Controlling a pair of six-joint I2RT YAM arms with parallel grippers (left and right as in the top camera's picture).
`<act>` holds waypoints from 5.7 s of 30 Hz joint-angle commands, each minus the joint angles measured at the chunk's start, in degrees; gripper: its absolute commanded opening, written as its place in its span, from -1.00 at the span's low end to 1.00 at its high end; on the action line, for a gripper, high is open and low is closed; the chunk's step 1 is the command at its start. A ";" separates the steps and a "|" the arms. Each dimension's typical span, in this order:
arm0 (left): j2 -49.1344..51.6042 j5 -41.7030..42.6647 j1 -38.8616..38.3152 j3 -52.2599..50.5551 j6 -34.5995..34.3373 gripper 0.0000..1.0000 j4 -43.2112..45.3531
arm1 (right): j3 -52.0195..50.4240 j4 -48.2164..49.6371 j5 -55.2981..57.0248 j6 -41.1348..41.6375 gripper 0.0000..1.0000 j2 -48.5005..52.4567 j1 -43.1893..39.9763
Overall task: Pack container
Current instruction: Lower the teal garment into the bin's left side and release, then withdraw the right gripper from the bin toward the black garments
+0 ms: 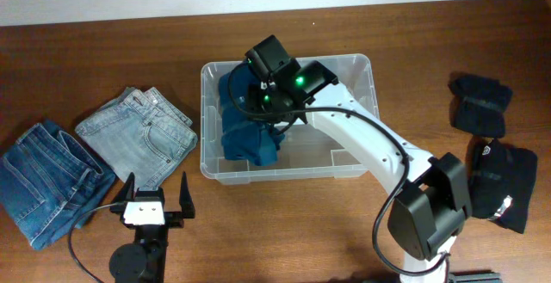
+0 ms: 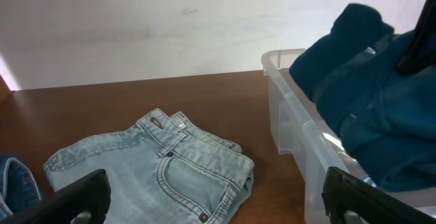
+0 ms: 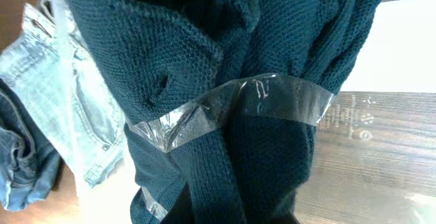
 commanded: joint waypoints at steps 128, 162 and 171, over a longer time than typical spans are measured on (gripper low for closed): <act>-0.44 0.02 0.17 -0.46 0.52 0.99 0.04 | 0.31 -33.00 0.00 -33.38 0.97 -27.67 -77.33; -0.44 0.02 0.17 -0.46 0.52 0.99 0.04 | -3.82 -24.94 -3.41 -40.24 0.97 -1.68 -88.98; -0.44 0.02 0.17 -0.46 0.52 0.99 0.04 | -7.82 -22.82 -8.37 -40.19 0.97 0.63 -96.24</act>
